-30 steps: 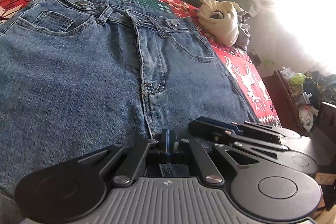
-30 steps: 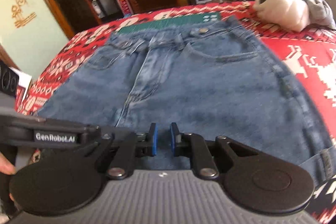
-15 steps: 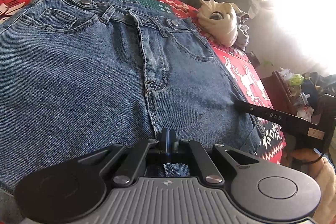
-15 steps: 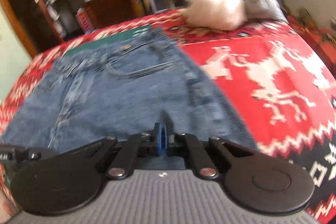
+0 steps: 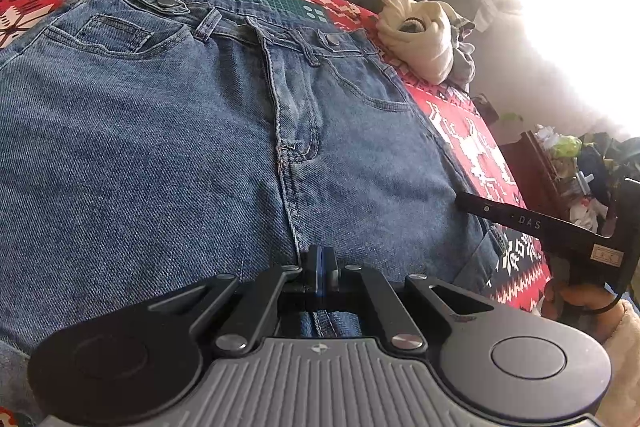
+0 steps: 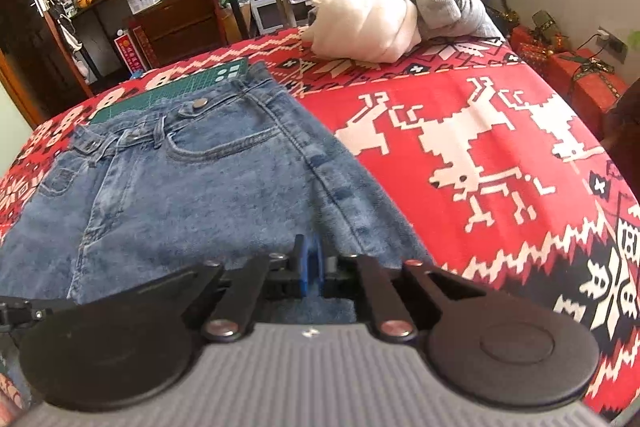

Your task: Fold clothes

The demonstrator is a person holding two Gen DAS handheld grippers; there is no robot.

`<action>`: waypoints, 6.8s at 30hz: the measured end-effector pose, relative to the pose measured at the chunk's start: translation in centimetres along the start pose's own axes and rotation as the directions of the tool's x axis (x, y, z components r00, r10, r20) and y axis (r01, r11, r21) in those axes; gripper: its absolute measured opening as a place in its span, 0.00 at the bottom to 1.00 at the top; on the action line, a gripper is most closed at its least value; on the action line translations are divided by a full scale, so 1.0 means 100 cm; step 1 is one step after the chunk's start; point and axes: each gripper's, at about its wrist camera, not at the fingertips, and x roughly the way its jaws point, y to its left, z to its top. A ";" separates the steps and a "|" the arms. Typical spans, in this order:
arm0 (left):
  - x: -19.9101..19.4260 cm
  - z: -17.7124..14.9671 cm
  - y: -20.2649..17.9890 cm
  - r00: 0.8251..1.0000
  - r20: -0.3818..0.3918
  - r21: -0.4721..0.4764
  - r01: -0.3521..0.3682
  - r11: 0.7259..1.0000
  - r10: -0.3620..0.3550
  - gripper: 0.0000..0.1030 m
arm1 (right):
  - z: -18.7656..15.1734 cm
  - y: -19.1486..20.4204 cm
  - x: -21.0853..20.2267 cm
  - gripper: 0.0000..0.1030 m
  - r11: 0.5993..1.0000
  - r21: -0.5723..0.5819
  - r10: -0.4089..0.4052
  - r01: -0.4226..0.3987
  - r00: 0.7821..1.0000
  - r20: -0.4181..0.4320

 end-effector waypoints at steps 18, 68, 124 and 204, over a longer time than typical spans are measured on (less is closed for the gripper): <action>-0.002 -0.005 0.001 1.000 0.010 -0.015 0.011 1.000 -0.011 0.03 | -0.027 0.082 -0.022 0.10 0.966 -0.173 0.190 -0.194 0.981 -0.043; 0.001 -0.006 0.004 1.000 0.015 -0.017 0.024 1.000 -0.024 0.03 | 0.001 -0.013 -0.020 0.14 0.985 -0.146 -0.093 0.095 0.995 0.024; -0.053 0.000 0.000 0.995 0.103 0.011 -0.003 1.000 0.002 0.10 | -0.028 0.025 -0.071 0.20 0.973 -0.203 0.112 -0.107 0.994 0.013; -0.092 0.064 0.178 0.945 0.170 -0.380 -0.198 0.903 0.279 0.04 | -0.019 0.056 -0.007 0.39 0.996 -0.086 0.004 -0.004 1.000 -0.010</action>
